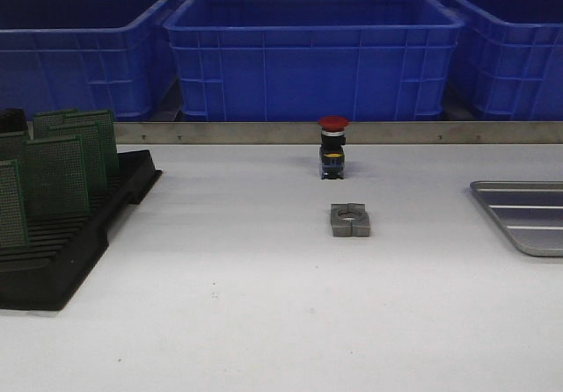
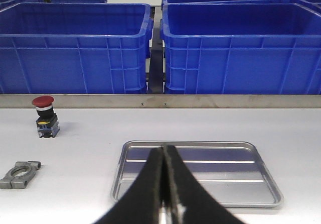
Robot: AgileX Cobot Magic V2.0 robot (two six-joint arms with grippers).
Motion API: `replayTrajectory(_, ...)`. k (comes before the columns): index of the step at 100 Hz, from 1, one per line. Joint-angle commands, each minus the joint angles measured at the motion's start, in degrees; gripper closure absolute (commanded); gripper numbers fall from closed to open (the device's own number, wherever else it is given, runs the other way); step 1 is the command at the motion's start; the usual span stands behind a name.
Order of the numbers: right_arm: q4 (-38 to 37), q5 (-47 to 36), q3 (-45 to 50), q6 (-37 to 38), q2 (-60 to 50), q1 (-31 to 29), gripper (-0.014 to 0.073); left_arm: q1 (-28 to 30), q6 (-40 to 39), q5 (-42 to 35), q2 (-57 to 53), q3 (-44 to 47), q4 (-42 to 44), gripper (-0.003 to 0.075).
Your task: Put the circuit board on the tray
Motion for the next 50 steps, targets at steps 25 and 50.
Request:
replayTrajectory(25,-0.02,-3.99,-0.74,-0.42,-1.58,0.09,0.0655,-0.21,-0.51,-5.00,-1.72,2.48,-2.89,0.0741)
replayTrajectory(50,-0.02,-3.99,-0.74,-0.42,-1.58,0.09,0.0655,-0.21,-0.51,2.01,-1.22,-4.80,-3.21,0.0741)
